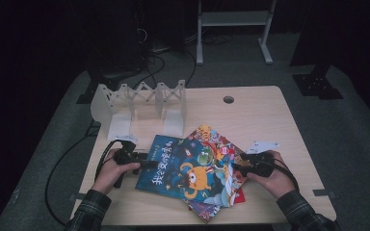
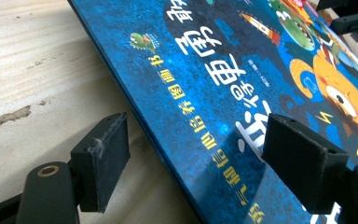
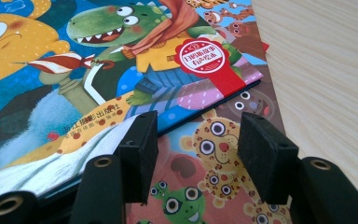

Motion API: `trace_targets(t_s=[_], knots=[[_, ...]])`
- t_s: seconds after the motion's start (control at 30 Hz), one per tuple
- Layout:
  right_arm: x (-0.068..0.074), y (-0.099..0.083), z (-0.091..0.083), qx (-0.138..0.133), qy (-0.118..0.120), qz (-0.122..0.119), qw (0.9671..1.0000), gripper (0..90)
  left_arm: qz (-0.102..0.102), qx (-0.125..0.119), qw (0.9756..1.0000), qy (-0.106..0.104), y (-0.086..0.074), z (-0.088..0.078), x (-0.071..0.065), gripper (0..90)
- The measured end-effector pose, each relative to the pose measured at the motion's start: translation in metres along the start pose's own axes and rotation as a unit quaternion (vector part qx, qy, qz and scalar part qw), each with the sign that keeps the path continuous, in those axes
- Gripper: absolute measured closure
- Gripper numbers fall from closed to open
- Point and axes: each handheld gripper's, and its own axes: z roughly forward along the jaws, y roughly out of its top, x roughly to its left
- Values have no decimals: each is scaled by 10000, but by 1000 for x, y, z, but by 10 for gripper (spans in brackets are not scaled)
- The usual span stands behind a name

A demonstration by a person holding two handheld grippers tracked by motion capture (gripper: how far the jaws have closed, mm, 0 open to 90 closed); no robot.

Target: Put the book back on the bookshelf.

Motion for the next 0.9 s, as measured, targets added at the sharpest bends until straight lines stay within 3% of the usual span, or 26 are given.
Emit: trace_targets(t_s=[0.13,0.53,0.73,0.8,0.9], knots=[[0,0,1,2,15,6,10000,464,-21,-27,9999,-111,2,4,1,223],[2,3,4,-4,39,22,10000,465,-88,76,9999,-36,7,-1,0,258],[2,2,4,-13,22,31,10000,464,-77,-399,9991,-129,13,-16,-5,354],[2,2,4,-13,14,41,10000,464,11,-431,9990,-100,17,-20,-9,358],[2,3,4,-6,5,50,10000,463,-32,-475,9988,-130,21,-25,-13,381]])
